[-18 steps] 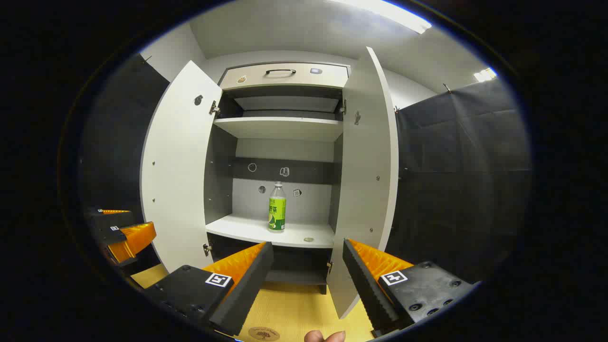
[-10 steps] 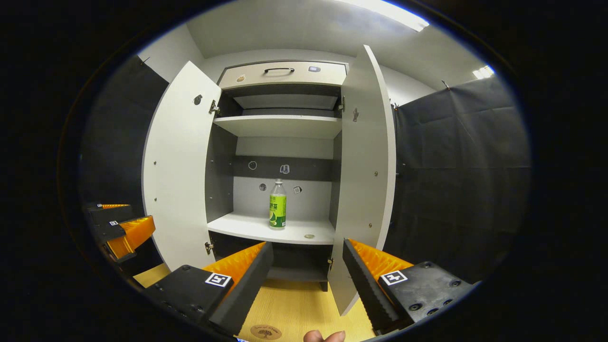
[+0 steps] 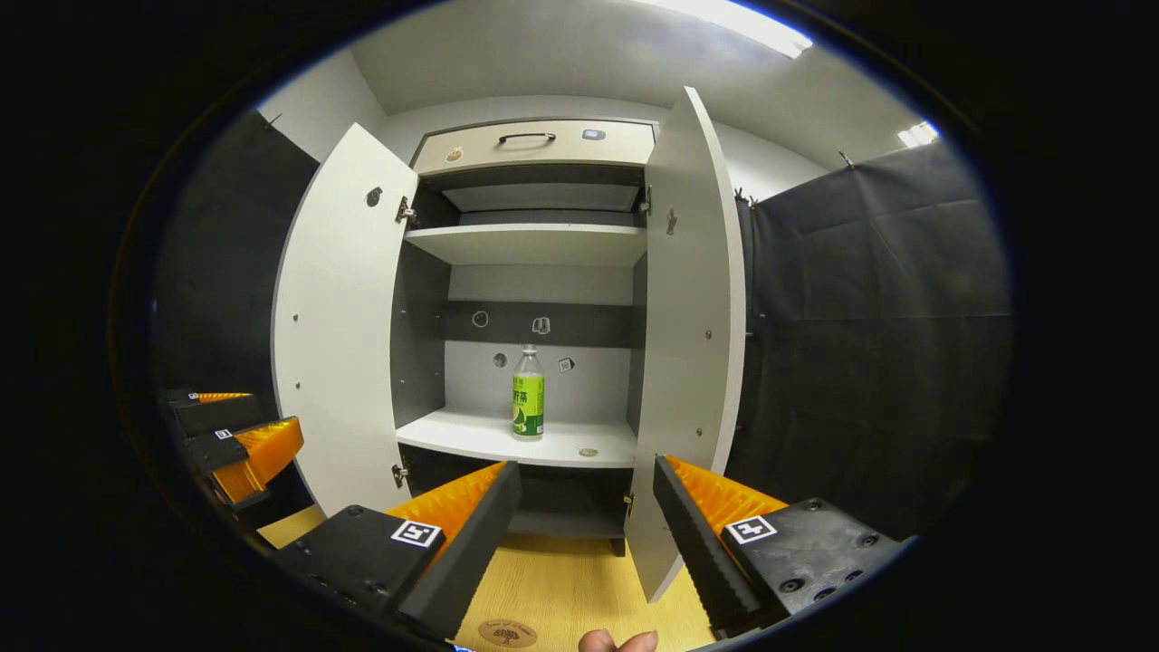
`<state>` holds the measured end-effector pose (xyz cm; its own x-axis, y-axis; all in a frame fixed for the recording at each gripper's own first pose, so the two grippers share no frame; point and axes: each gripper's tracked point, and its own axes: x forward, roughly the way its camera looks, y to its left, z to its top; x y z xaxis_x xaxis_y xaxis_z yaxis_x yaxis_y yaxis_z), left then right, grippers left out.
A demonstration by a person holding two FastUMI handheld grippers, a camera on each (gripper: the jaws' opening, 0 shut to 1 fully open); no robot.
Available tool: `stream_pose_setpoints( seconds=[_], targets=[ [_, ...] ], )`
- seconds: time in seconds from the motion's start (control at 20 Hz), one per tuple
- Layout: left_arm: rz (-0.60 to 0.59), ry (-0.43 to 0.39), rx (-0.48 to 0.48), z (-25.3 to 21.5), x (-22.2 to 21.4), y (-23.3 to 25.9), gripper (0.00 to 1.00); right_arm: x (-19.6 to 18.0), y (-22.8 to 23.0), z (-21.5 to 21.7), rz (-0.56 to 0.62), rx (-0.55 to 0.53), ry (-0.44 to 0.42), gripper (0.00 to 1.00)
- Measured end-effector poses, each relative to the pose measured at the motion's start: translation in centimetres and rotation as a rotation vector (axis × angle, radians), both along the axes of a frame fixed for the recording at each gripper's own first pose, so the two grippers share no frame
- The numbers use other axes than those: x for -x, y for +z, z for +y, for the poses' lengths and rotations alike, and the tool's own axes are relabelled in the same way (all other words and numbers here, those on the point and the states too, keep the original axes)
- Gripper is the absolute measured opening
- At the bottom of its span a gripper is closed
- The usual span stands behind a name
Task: Grasp the bottle in the cabinet with the left hand and place it on the coaster, then close the right door with the right hand and the left door with the left hand.
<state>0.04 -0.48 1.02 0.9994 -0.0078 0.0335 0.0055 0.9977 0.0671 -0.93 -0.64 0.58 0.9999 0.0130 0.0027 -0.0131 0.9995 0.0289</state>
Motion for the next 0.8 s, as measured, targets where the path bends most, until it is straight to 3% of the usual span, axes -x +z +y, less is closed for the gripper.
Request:
stream_pose_setpoints(
  seconds=[0.45,0.8],
  targets=[
    [-0.003,-0.042,0.022,-2.2,-1.5,0.4,0.94,1.1,1.3,-1.7,-0.028,0.033,-0.004,0.98],
    [-0.006,-0.077,0.031,-5.8,-7.1,2.1,0.94,1.2,0.5,-4.3,0.006,0.015,0.006,0.98]
  ],
)
